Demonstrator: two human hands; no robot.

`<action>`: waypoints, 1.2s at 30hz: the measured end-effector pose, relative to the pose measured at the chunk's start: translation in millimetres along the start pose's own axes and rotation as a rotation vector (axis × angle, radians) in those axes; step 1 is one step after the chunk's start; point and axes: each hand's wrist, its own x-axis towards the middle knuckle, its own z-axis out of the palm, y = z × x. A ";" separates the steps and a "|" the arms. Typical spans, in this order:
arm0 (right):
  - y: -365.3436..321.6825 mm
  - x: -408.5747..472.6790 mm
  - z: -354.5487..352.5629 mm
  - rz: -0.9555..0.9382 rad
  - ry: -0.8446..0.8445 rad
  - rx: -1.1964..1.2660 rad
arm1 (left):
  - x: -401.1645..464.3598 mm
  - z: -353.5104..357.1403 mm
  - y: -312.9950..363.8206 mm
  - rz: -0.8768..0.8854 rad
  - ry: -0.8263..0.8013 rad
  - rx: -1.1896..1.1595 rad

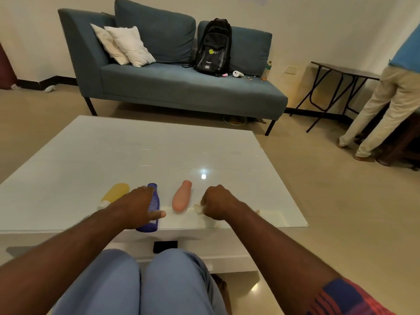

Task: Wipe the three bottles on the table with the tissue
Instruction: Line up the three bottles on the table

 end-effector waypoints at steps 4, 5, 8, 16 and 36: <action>4.8 4.8 1.9 0.036 0.139 -0.006 | 0.1 -7.8 0.1 -0.074 0.082 -0.058; 6.3 6.8 -1.5 0.046 0.160 0.012 | 1.2 -9.3 -4.0 -0.088 0.108 -0.072; 6.9 8.8 -20.0 0.056 0.222 0.051 | -0.4 -12.3 -18.4 -0.138 0.192 -0.144; -8.3 -6.3 -38.7 0.044 0.391 0.275 | -29.9 -9.3 -37.7 -0.069 0.270 -0.189; 0.7 -5.3 -51.5 0.026 0.272 0.359 | 19.6 -4.5 -29.1 -0.156 0.228 0.009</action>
